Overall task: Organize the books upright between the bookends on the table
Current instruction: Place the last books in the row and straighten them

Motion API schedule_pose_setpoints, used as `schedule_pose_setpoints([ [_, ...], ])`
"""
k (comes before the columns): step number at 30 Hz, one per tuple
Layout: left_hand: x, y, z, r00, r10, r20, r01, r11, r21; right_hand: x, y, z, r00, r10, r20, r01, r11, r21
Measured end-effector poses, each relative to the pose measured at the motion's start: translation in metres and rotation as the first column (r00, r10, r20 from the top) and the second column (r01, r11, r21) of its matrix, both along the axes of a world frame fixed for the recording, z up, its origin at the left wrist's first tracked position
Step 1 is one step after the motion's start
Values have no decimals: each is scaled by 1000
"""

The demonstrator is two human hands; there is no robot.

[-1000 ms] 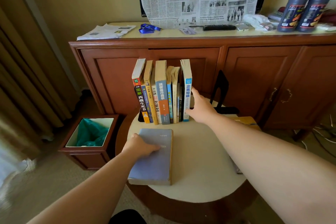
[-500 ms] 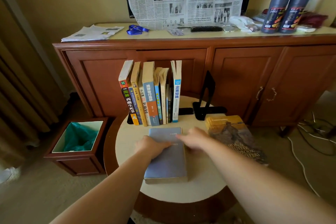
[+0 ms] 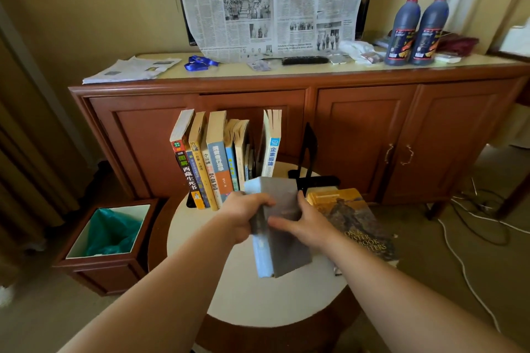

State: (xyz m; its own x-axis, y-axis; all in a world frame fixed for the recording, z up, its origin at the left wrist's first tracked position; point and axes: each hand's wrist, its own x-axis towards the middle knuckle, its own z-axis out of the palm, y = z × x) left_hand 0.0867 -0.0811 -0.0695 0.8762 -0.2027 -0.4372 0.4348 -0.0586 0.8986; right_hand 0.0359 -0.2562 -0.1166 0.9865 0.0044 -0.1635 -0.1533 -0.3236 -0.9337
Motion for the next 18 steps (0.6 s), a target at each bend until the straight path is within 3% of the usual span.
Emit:
schedule_pose_setpoints([
  [3,-10,-7,11,992,-54,114,67,991,-113,4,4,8,999,24,28,-14,954,-299],
  [4,-12,-8,12,984,-87,154,110,982,-152,6,6,9,998,10,57,9,944,-330],
  [7,-18,-10,11,947,-170,274,228,954,-197,10,7,12,985,-91,148,133,945,-300],
  [10,-20,-15,-1,910,-215,355,258,963,-77,5,6,11,971,-117,209,171,950,-262],
  [15,-14,-16,-9,912,-239,333,272,961,-57,-8,8,3,933,-223,283,281,942,-185],
  [18,-9,-21,0,918,-244,314,238,970,57,-13,13,-6,911,-307,274,360,917,-169],
])
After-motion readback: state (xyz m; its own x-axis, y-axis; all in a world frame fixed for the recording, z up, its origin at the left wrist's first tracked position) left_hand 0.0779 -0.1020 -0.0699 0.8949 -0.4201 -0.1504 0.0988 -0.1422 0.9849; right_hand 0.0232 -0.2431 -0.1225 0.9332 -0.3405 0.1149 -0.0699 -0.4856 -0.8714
